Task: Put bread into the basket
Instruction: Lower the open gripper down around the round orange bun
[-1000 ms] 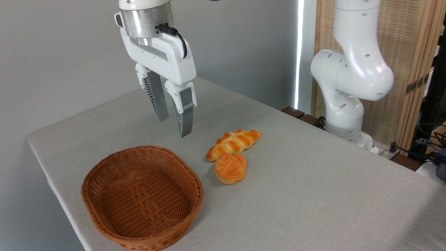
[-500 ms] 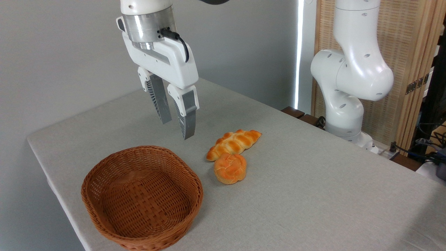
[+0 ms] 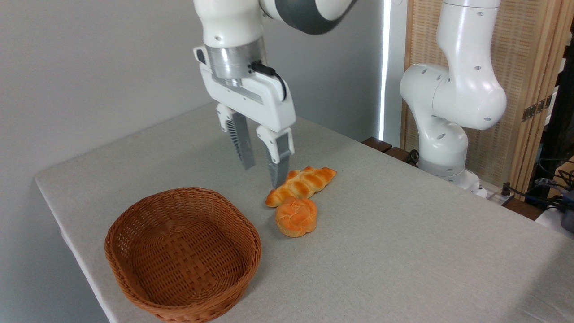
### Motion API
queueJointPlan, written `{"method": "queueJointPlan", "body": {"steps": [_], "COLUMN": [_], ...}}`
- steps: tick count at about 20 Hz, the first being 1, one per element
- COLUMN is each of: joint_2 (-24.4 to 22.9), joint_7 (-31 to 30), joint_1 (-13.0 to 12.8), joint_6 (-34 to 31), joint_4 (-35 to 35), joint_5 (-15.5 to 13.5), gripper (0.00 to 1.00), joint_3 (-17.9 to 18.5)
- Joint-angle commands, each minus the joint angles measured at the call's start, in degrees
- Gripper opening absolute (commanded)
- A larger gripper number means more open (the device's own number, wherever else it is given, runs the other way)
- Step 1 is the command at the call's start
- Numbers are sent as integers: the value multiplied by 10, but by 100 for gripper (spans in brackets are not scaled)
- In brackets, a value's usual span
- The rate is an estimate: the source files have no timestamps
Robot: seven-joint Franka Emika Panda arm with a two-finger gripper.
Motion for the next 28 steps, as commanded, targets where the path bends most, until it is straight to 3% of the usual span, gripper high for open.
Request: {"method": "queueJointPlan", "body": {"steps": [1,12,16,28], "joint_2": [-42,-50,-49,-46], "joint_7": [14,35,35,34], "joint_1": [-3,-2,-2,-3], "joint_6": [39,58,93,115], "joint_4": [-70,-135,-160,-184], "joint_5": [4,7,7,6], "gripper": [100,100,100,100], "joint_3": [7,24,24,23]}}
